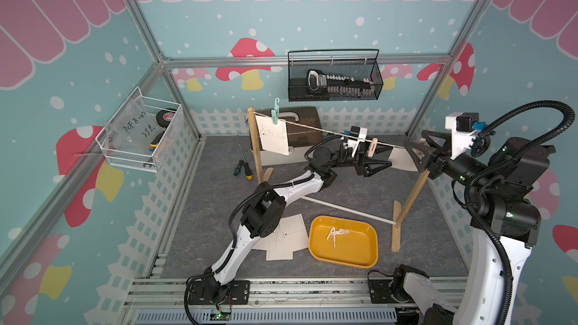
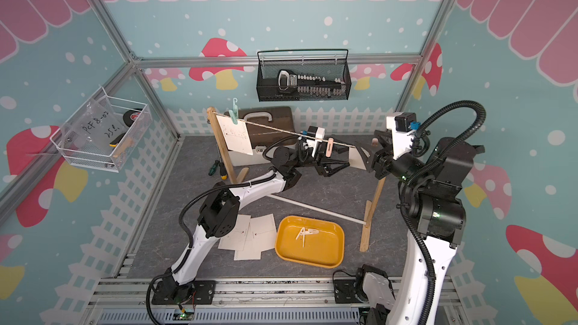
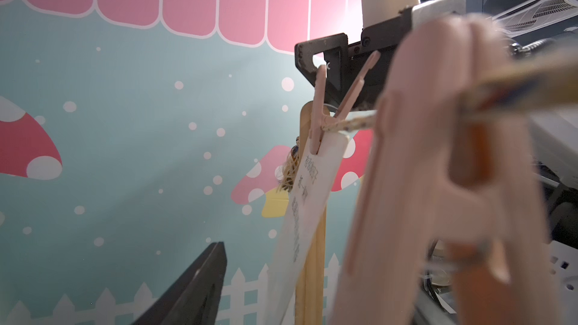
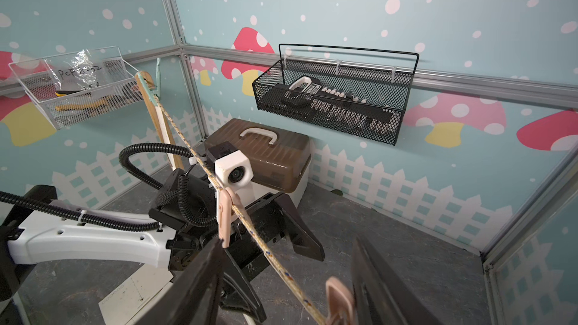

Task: Remove the postcards from the strings
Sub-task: Pinch the postcard on the clothesline.

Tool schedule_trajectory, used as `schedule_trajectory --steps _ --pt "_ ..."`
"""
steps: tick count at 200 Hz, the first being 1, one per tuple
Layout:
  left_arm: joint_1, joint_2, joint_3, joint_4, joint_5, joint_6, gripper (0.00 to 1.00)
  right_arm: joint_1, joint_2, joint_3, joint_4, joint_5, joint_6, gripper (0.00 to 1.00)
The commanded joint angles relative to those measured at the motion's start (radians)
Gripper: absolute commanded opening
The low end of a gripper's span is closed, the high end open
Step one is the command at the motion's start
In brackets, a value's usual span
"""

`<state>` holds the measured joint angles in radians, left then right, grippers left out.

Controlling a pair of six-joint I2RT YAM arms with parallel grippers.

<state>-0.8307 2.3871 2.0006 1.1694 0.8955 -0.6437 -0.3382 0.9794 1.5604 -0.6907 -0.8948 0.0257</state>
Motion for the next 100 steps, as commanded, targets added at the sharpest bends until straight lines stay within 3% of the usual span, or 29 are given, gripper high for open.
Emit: schedule_trajectory --steps 1,100 --pt "-0.016 0.028 0.029 0.033 0.032 -0.036 0.73 0.007 0.008 -0.029 -0.05 -0.017 -0.029 0.63" --pt "-0.013 0.053 0.068 0.018 -0.002 -0.041 0.69 0.015 0.026 -0.004 -0.031 0.08 -0.049 0.57"
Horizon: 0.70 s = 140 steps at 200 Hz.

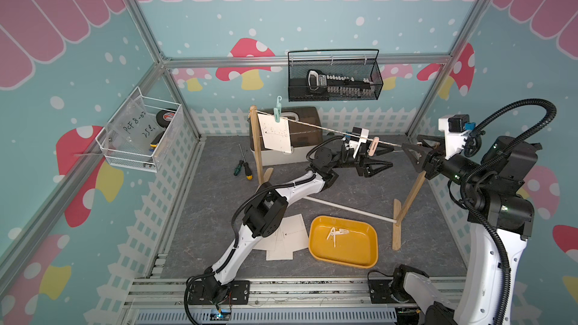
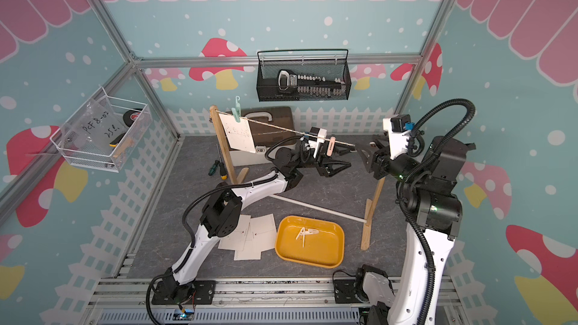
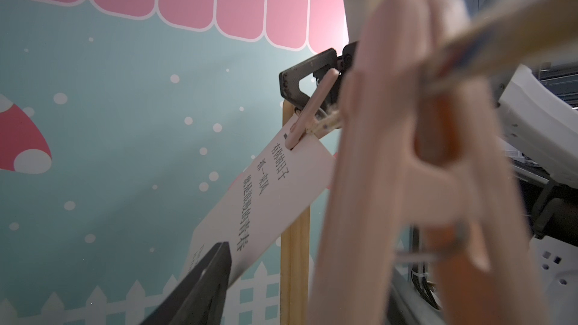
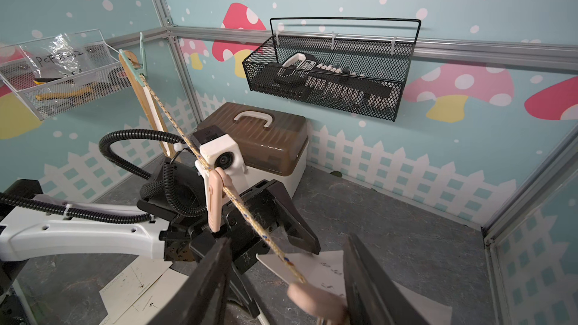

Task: Remove the postcards from the strings
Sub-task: Pinch the postcard on the clothesline.

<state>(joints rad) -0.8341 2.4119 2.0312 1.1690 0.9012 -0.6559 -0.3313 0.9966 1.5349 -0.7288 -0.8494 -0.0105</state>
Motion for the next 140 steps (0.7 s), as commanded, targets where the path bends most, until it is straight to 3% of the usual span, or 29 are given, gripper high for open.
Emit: schedule_trajectory --steps 1,140 --pt "-0.01 0.027 0.038 0.018 -0.008 -0.029 0.7 0.008 0.009 0.022 0.009 0.036 -0.012 0.57" --pt "-0.017 0.055 0.12 -0.096 -0.041 0.048 0.72 0.012 0.045 0.046 0.15 -0.046 -0.146 0.56"
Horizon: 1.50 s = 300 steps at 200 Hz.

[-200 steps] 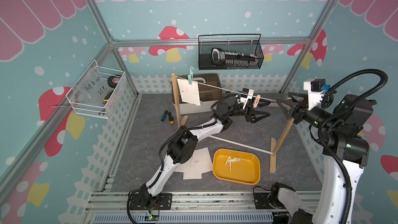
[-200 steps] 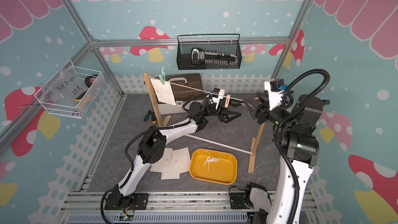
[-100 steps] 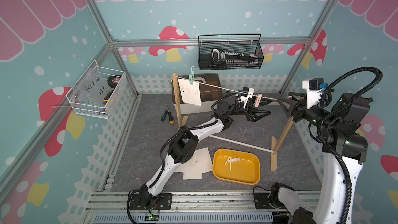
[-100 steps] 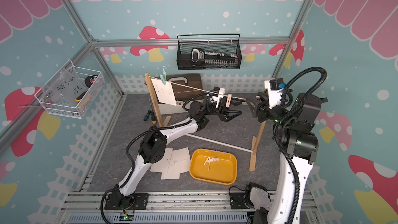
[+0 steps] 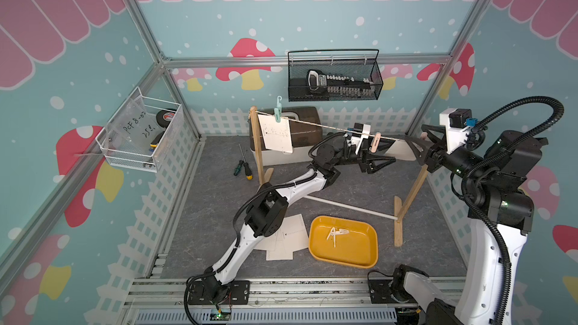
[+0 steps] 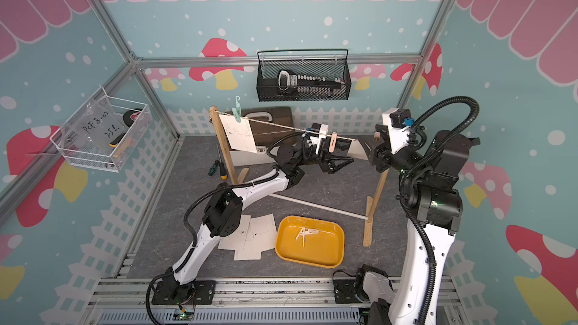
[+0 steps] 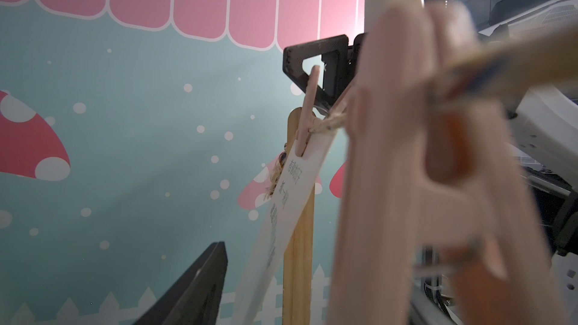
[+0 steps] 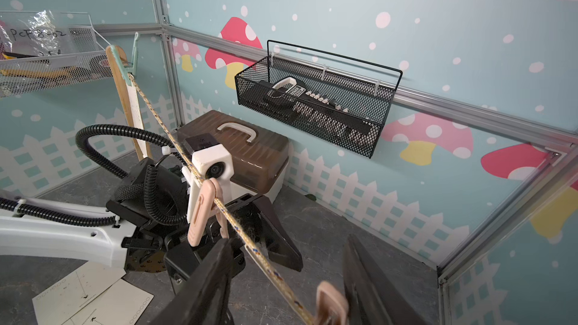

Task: Remove the postcards from the strings
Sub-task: Pinch the postcard on the clothesline.

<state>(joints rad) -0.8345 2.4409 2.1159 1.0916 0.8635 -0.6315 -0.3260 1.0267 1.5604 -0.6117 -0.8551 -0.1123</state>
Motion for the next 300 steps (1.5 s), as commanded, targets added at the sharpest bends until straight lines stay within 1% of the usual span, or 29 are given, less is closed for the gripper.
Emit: schedule_trajectory --steps 1,38,76,114,123,130,151,171,199,233,253,258,273,286,300 --pt "-0.017 0.027 0.035 -0.019 -0.003 0.024 0.71 0.007 0.015 0.02 0.032 -0.041 -0.044 0.56" --pt "-0.018 0.027 0.039 -0.035 -0.002 0.039 0.7 0.016 0.019 0.012 0.02 -0.045 -0.064 0.55" --pt "-0.021 0.029 0.05 -0.056 0.0 0.055 0.65 0.025 0.026 0.005 0.004 -0.034 -0.084 0.54" --pt "-0.023 0.029 0.056 -0.057 -0.004 0.062 0.57 0.031 0.026 -0.004 -0.014 -0.014 -0.105 0.51" --pt "-0.023 0.03 0.057 -0.058 -0.008 0.068 0.56 0.032 0.026 -0.005 -0.018 -0.009 -0.11 0.51" --pt "-0.025 0.031 0.057 -0.092 -0.011 0.072 0.55 0.032 0.027 -0.006 -0.019 -0.005 -0.11 0.5" --pt "-0.025 0.034 0.065 -0.096 -0.015 0.075 0.51 0.033 0.029 -0.004 -0.018 0.005 -0.109 0.48" --pt "-0.025 0.037 0.07 -0.097 -0.02 0.072 0.43 0.033 0.032 -0.003 -0.017 0.011 -0.108 0.45" --pt "-0.025 0.042 0.073 -0.082 -0.026 0.06 0.32 0.033 0.041 -0.006 -0.017 0.016 -0.107 0.44" --pt "-0.025 0.054 0.089 -0.073 -0.038 0.04 0.21 0.035 0.044 -0.005 -0.016 0.024 -0.106 0.42" --pt "-0.025 0.059 0.097 -0.073 -0.042 0.028 0.14 0.035 0.047 -0.004 -0.007 0.022 -0.096 0.42" --pt "-0.025 0.058 0.097 -0.042 -0.043 0.026 0.13 0.035 0.048 -0.004 -0.003 0.02 -0.092 0.42" --pt "-0.025 0.061 0.098 -0.029 -0.046 0.019 0.1 0.035 0.053 0.001 0.009 0.009 -0.078 0.43" --pt "-0.025 0.063 0.1 -0.019 -0.047 0.011 0.09 0.035 0.057 0.006 0.016 0.0 -0.068 0.45" --pt "-0.025 0.066 0.101 -0.012 -0.049 0.003 0.05 0.035 0.061 0.014 0.022 -0.006 -0.059 0.47"
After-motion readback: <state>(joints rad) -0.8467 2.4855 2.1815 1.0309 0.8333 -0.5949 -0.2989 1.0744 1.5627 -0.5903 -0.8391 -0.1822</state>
